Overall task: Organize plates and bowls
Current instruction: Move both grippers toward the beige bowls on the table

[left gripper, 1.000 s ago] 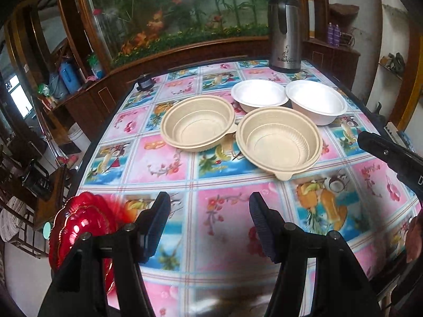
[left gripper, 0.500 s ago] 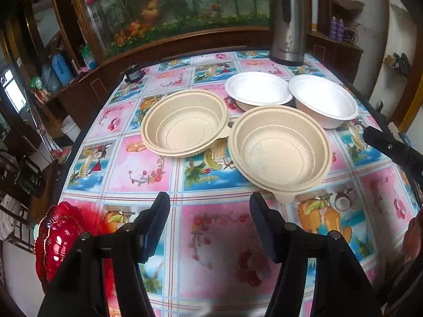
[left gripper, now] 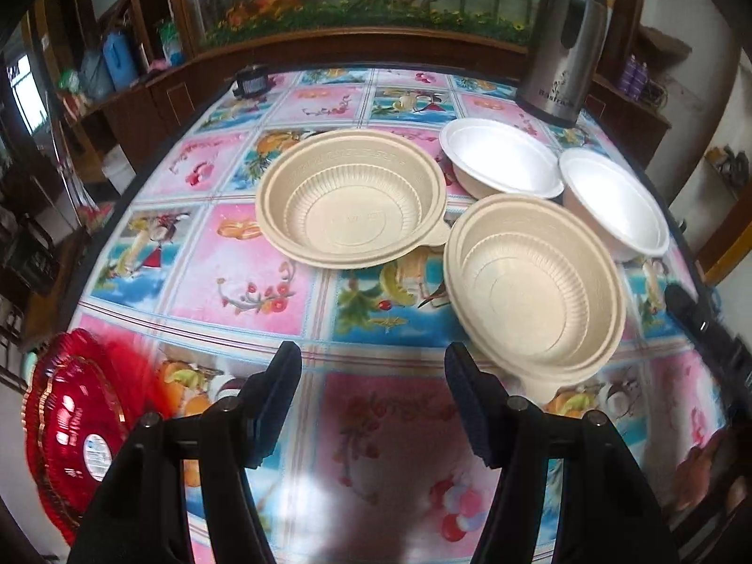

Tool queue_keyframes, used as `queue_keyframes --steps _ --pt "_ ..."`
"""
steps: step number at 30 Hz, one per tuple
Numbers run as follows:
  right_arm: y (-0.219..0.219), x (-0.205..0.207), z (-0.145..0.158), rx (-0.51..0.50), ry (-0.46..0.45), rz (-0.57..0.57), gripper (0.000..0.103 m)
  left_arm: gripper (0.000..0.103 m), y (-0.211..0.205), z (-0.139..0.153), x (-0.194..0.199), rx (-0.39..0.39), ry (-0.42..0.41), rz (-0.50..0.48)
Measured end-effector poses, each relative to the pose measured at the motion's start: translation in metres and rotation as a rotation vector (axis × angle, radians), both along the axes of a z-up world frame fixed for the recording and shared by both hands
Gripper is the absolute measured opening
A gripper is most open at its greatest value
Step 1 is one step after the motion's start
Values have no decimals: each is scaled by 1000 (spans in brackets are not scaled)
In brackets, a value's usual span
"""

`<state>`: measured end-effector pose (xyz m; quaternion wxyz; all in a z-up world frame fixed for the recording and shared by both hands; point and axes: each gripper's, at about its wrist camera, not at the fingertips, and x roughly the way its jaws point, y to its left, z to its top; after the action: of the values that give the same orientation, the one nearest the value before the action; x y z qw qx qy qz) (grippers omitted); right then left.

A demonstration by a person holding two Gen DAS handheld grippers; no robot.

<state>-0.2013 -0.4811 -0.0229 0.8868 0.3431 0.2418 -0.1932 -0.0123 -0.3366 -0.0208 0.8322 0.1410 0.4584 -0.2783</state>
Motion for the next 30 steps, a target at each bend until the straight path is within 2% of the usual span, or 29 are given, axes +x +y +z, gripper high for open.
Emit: queue_keyframes --steps 12,16,21,30 --pt "-7 9 -10 50 -4 5 38 67 -22 -10 26 -41 75 80" --pt "-9 11 -12 50 -1 -3 38 67 -24 -7 28 -57 53 113" --pt "-10 16 -15 63 12 -1 38 67 -34 -10 30 -36 17 127" --pt "-15 26 -22 107 18 -4 39 67 -43 -23 33 -9 34 124"
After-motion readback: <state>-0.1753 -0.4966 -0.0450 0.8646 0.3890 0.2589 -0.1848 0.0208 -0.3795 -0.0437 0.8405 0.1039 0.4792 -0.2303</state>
